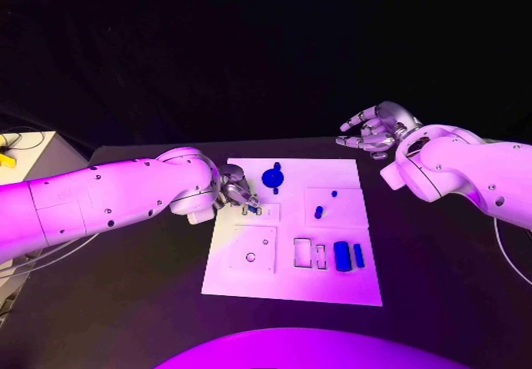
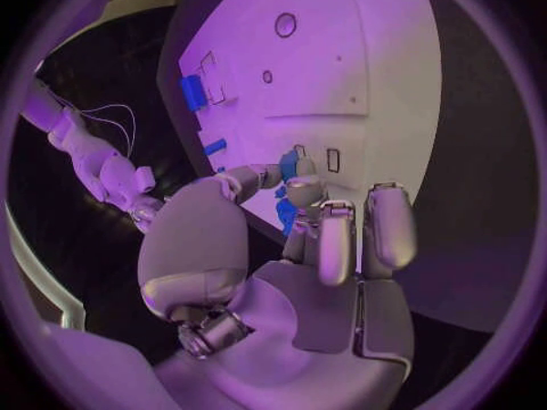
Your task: Assemble the parts on the task board
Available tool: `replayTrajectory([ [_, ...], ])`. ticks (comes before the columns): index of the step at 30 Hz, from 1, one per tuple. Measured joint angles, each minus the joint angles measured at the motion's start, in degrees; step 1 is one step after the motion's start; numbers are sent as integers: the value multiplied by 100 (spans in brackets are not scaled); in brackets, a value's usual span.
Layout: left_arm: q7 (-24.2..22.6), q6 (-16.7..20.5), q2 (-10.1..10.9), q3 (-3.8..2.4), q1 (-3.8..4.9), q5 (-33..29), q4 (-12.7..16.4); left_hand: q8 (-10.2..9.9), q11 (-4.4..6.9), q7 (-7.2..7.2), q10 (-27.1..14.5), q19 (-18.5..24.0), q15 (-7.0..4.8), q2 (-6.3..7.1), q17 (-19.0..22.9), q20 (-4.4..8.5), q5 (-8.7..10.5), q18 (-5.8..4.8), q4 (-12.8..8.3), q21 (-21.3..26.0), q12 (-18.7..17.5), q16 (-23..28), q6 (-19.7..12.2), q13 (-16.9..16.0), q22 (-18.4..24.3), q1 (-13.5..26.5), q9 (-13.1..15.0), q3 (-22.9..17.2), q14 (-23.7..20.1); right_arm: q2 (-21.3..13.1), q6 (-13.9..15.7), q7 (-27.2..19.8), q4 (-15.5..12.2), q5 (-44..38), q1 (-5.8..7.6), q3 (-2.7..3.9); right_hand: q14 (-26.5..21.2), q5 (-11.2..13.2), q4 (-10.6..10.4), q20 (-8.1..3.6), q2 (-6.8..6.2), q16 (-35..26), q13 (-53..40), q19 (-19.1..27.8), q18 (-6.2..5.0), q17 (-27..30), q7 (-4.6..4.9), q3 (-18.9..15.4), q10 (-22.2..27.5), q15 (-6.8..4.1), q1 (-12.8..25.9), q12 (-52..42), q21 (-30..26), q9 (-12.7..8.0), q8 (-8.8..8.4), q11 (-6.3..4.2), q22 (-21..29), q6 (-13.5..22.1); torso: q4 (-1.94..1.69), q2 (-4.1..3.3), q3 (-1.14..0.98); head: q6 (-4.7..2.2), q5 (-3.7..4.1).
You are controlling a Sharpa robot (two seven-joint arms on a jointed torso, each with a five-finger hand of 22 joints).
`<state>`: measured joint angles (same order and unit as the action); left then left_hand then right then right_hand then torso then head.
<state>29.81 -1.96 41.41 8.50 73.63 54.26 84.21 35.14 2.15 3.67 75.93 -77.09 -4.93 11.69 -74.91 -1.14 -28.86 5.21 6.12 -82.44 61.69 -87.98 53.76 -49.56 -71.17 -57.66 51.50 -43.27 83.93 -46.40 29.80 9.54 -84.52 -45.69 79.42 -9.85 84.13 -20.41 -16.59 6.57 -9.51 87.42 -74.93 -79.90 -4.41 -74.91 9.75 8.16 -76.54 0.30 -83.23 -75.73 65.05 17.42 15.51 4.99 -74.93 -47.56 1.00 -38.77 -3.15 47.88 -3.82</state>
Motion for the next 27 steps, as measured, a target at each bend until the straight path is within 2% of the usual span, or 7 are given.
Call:
replayTrajectory([
  [12, 0, 277, -98, 24, -92, 398, -6, 27, 9, -1, 49, 0, 1, -1, 0, 0, -22, 0, -1, -22, 28, 0, 1, -46, -24, -1, 3, -1, 0, 2, 10, -5, 26, -9, -7, -2, 0, 0, 0, 0, 31, 0, 1, 0, 1, 0, 0, 0, 0, 0, 31, 0, 0, 0, 0, 0, 1, 0, -2, 9, -10, 23, -2],
  [20, -2, 345, -167, 25, -121, 533, -49, 28, 8, -1, 49, 0, 1, -1, 0, 0, -22, 0, -2, -22, 27, 0, 1, -35, -25, -1, 8, -2, 0, 5, 12, 5, 26, -26, -9, -2, 0, -102, 9, 0, 31, 0, 1, 0, 0, 0, 16, 9, 0, 0, 30, 0, 0, -5, 44, 0, 1, 16, -4, -4, -8, 19, 10],
  [27, -5, 351, -217, 27, -151, 582, -74, 28, 7, -1, 49, 1, 1, -2, 0, 0, -19, 0, -2, -22, 27, 0, 1, -31, -24, -2, 8, -2, 0, 5, 12, 9, 21, -37, -11, -3, 0, -168, 16, 0, 8, 0, 1, 0, 0, 0, 16, 16, 0, 0, 53, 0, -21, -5, 44, 0, 1, 16, -3, -9, -4, 44, 22],
])
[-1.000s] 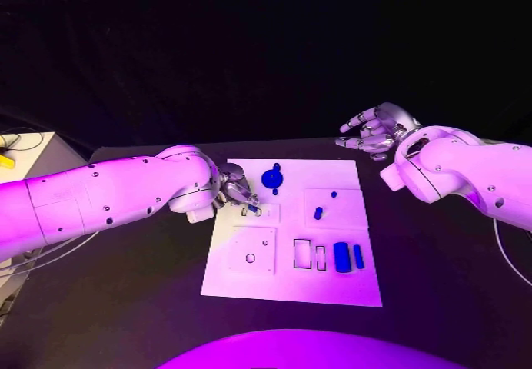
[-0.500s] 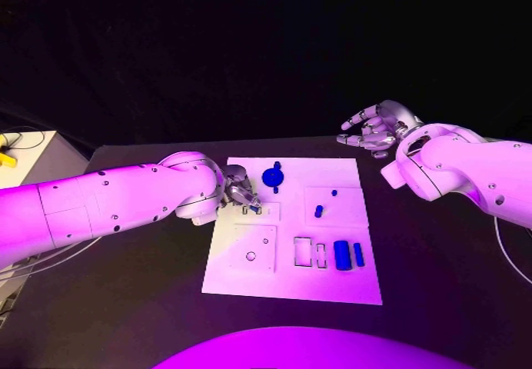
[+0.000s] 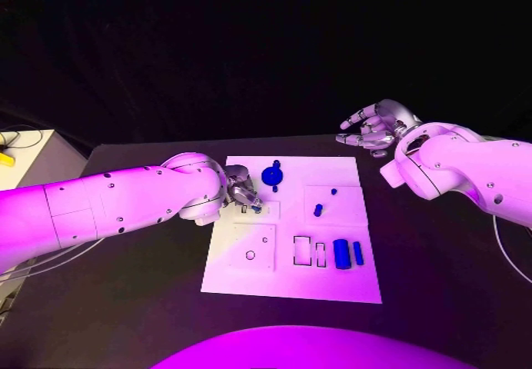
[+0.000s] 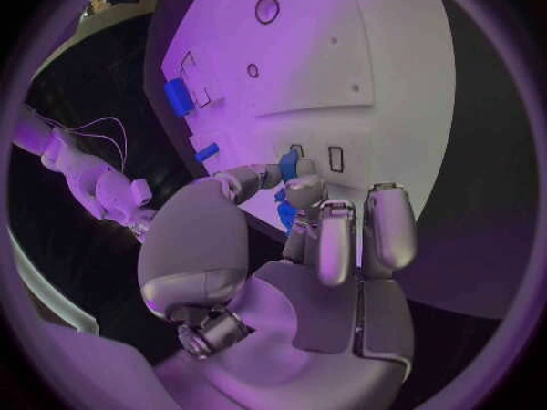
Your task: Assemble the parts on the task board
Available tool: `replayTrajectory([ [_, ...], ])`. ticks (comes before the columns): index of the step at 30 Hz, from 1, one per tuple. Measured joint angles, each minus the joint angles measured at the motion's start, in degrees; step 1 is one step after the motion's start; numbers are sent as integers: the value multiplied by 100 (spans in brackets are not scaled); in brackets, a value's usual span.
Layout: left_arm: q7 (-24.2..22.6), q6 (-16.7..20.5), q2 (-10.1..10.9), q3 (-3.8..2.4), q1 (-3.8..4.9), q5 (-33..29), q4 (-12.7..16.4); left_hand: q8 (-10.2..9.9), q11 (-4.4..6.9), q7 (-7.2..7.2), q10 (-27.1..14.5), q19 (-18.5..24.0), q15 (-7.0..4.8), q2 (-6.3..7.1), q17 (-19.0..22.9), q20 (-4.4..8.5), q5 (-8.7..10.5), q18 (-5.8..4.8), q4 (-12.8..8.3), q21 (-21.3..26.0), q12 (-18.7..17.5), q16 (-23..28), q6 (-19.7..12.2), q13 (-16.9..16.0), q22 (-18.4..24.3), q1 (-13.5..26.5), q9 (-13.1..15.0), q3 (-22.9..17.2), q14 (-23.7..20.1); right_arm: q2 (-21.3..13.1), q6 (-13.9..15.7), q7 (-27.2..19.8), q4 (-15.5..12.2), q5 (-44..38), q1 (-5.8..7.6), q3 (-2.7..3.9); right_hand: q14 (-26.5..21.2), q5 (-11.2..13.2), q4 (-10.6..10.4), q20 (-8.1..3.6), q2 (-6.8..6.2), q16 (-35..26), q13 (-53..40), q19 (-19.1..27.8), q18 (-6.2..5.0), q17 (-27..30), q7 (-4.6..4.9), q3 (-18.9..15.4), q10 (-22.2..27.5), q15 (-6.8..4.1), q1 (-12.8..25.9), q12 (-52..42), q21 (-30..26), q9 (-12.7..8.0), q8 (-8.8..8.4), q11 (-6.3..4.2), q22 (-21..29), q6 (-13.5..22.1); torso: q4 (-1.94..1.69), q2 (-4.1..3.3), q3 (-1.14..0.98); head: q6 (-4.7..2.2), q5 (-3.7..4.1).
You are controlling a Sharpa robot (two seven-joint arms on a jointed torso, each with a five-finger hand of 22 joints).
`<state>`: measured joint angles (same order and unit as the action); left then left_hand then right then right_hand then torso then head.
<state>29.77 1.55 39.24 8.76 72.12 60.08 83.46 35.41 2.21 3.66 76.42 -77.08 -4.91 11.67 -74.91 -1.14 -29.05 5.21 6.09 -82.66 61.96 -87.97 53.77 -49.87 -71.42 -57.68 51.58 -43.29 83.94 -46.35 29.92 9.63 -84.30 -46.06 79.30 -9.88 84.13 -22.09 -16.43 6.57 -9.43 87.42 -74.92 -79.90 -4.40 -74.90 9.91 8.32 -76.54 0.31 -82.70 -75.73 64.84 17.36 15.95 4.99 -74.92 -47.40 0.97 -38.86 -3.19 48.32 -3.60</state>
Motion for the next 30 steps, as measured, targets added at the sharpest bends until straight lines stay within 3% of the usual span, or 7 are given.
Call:
replayTrajectory([
  [20, -9, 104, 33, 4, -54, 209, 93, -14, -9, 0, 6, -21, -14, -1, 0, 21, 12, 0, 0, 0, -5, 0, 0, 18, -10, -1, -2, 0, 15, -8, -2, 7, -18, -14, -13, -1, 0, -44, -16, 0, 0, 0, 1, 0, 0, -2, 0, 16, 0, 0, 0, 0, 0, 0, 0, 0, 1, 0, -13, 5, 3, 76, 23],
  [30, -20, 273, 46, 4, -129, 332, 134, 6, -10, 0, 6, -21, -20, -2, 0, 21, -7, 0, 0, 0, -5, 0, 0, 27, -9, -2, 5, 0, 21, -21, -3, 10, -31, -17, -29, -2, 0, -44, 0, 0, 0, 0, 1, 0, 0, -4, 0, 32, 0, 0, 0, 0, 0, 1, 0, 0, 1, 0, -9, 4, 6, 95, 28],
])
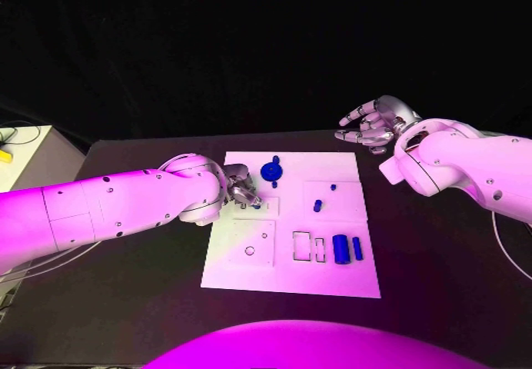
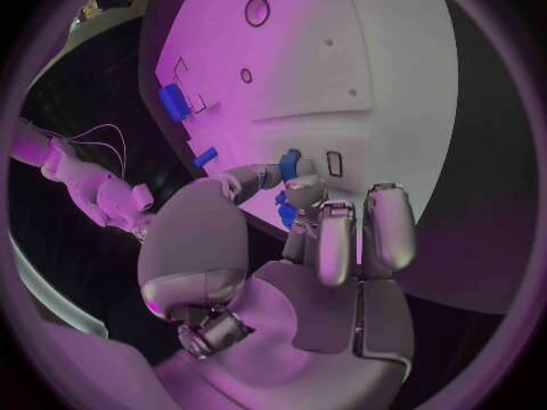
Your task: Assemble the parts on the task board
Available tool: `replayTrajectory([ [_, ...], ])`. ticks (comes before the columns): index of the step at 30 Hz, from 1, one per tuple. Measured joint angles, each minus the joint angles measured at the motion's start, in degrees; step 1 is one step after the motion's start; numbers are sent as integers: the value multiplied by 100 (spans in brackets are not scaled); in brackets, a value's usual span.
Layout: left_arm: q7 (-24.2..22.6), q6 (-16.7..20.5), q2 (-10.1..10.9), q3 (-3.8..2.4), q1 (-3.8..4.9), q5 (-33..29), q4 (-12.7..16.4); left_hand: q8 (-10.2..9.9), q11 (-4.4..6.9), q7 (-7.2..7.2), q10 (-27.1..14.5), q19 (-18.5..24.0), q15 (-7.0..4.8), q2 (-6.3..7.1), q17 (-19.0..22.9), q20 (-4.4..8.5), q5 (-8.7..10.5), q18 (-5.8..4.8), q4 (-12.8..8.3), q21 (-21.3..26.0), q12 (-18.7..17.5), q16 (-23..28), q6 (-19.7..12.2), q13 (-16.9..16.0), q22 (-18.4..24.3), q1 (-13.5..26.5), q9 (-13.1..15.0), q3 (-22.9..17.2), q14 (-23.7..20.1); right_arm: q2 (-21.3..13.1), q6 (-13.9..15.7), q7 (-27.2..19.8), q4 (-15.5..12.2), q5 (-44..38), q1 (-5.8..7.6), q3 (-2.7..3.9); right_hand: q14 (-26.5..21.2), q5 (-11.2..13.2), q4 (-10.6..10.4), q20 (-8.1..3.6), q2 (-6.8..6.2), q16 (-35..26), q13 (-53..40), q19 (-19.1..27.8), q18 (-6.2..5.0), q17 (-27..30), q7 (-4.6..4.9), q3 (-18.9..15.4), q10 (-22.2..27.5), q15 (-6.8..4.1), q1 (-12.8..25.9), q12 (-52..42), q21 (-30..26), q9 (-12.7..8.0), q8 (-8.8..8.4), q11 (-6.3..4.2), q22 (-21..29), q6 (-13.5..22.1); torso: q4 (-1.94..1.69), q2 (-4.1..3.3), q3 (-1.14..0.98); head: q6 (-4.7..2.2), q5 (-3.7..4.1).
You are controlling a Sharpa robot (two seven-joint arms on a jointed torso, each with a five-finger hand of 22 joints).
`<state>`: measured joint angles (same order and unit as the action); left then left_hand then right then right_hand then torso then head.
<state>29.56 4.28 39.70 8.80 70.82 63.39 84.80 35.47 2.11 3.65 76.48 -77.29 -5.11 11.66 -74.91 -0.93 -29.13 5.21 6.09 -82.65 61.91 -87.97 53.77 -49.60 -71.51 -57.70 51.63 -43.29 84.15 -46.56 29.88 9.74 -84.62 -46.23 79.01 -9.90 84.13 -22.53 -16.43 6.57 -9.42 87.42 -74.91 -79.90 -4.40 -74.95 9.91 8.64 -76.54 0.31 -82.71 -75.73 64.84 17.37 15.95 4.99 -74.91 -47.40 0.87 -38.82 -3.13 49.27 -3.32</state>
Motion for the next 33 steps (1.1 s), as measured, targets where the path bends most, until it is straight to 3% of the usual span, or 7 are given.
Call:
replayTrajectory([
  [10, -15, 133, 0, -2, -67, 158, 9, 5, 11, -18, 15, 0, 0, 0, 0, 0, -4, 0, 0, 0, 0, 0, 20, 10, -5, 0, 11, 0, 0, -8, -2, 2, -6, -2, -21, 0, 0, -34, -16, 0, 23, -23, 0, 0, 0, 0, 0, 16, 0, 0, 23, 0, 0, 0, 0, 0, 0, 0, 0, -3, 1, 26, 5],
  [24, -20, 147, 22, -5, -78, 226, 49, 5, 3, -19, 24, 0, 1, 0, 0, 0, 4, 0, 0, 0, -1, 0, 22, -2, -4, 0, 7, 0, 0, -11, -5, 6, -1, -4, -52, 0, 0, -33, -16, 0, 23, -23, -2, 0, 0, 2, 0, 16, 0, 0, 23, 0, 0, 0, 0, 0, -4, 0, 3, -5, -3, 65, 6],
  [33, -18, 105, 4, -10, -75, 210, 27, 30, 24, -30, 105, -21, -11, 2, 0, -21, 48, 1, 0, 0, 150, 0, 51, -180, -24, 2, 29, 0, -13, -12, -7, 8, -1, -4, -59, -1, 0, -47, -16, 0, 23, -23, -4, 0, 0, 2, 0, 15, 0, 0, 23, 0, 0, 0, 0, 0, -4, 0, 4, -5, -3, 73, 5],
])
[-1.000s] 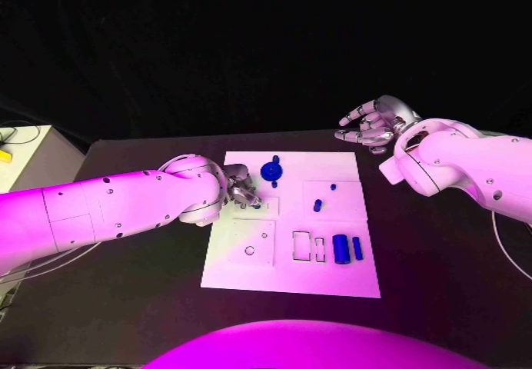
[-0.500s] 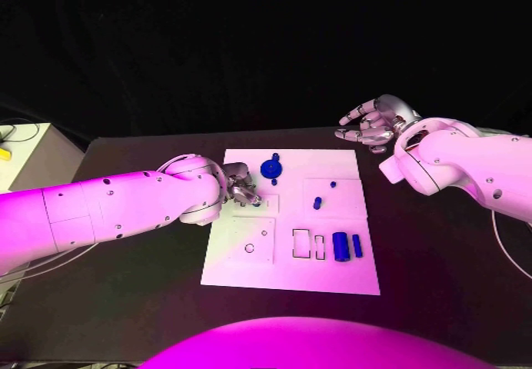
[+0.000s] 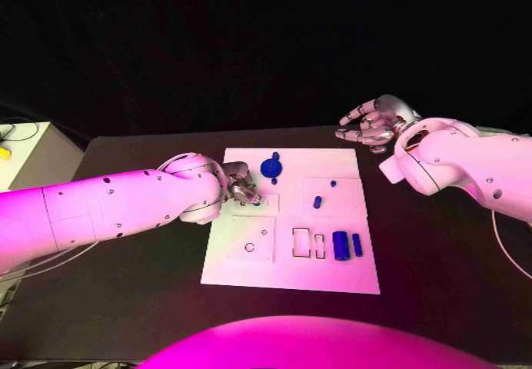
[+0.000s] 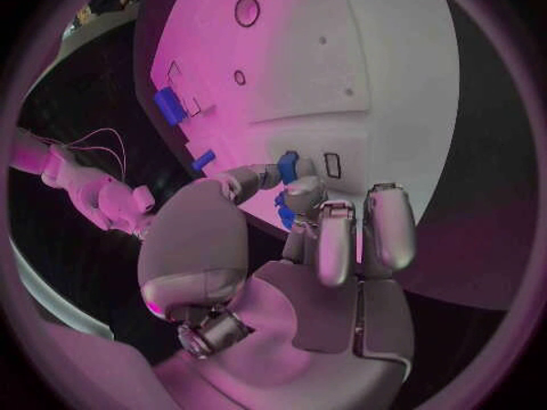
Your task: Assemble the parts on the task board
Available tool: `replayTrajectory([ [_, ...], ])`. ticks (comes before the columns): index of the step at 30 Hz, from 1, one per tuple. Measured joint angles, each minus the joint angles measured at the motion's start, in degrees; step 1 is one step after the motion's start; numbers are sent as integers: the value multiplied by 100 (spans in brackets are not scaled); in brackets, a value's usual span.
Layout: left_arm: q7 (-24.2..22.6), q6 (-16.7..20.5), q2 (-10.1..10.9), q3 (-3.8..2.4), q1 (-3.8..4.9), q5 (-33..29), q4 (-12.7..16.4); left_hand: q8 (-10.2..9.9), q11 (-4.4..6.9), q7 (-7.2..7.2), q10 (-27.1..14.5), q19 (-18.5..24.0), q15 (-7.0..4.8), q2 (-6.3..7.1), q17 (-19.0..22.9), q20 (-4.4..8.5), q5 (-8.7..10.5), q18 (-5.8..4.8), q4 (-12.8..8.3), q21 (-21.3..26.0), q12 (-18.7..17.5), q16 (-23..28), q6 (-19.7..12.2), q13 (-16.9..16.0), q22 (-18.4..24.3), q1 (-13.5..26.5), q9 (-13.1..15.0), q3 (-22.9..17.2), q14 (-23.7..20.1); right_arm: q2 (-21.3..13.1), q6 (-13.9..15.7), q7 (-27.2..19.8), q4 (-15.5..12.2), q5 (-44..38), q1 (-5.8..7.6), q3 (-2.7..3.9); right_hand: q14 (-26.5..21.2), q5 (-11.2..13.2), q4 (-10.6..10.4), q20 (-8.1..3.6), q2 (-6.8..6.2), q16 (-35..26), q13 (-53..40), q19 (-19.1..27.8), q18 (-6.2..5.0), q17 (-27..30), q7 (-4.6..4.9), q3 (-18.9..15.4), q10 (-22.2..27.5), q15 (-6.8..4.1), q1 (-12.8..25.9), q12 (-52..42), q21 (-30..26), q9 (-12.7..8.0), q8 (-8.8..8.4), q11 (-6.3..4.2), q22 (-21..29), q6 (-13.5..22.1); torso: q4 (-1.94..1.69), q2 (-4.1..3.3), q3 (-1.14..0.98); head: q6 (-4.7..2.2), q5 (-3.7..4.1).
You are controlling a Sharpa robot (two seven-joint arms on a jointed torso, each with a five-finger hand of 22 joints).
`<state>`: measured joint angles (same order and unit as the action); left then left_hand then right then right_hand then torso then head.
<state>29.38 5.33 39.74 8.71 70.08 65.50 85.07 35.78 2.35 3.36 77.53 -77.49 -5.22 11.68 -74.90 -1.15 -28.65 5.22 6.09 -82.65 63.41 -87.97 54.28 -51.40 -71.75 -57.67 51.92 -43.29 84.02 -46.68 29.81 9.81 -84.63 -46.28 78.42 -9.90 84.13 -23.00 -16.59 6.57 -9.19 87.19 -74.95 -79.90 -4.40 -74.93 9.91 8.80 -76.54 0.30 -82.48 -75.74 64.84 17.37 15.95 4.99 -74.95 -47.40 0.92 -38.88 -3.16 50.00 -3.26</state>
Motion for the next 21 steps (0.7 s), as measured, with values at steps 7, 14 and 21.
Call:
replayTrajectory([
  [7, 1, -28, -22, 0, 0, -37, -36, 48, 81, -77, 82, -22, -32, 86, 0, 21, 32, 0, -50, 0, 33, 0, 74, -52, -15, 177, 58, 49, 10, 0, 0, 0, 0, 0, -1, 0, 0, -9, 0, 0, 0, 0, 0, 0, 0, 0, 0, 0, 0, 0, 0, 0, 0, 0, 0, 0, 0, 0, 1, 2, 1, 1, 9],
  [14, 2, -36, -39, 7, -9, -92, -64, 105, 90, -189, 97, -34, -40, 94, 0, 33, 67, 0, -89, 0, 33, 0, 144, -55, -15, 246, 62, 87, 1, -3, -3, 1, -1, -5, -3, 0, 0, -9, 0, 0, 0, 0, 1, 0, 0, 1, 0, 0, 0, 0, 0, 0, 0, 0, 23, 0, 1, 0, 3, 2, 1, 1, 18],
  [21, 2, -32, -50, 8, -10, -123, -79, 81, 90, -208, 97, -43, -60, 113, 0, 42, 67, 0, -136, 0, 50, 0, 164, -55, -14, 265, 45, 134, -18, -5, -5, 2, -1, -10, -4, 0, 0, -8, 0, 0, 0, 0, 1, 0, 0, 1, 0, 0, 0, 0, 0, 0, 0, 0, 23, 0, 1, 0, -1, 2, 1, 1, 26],
])
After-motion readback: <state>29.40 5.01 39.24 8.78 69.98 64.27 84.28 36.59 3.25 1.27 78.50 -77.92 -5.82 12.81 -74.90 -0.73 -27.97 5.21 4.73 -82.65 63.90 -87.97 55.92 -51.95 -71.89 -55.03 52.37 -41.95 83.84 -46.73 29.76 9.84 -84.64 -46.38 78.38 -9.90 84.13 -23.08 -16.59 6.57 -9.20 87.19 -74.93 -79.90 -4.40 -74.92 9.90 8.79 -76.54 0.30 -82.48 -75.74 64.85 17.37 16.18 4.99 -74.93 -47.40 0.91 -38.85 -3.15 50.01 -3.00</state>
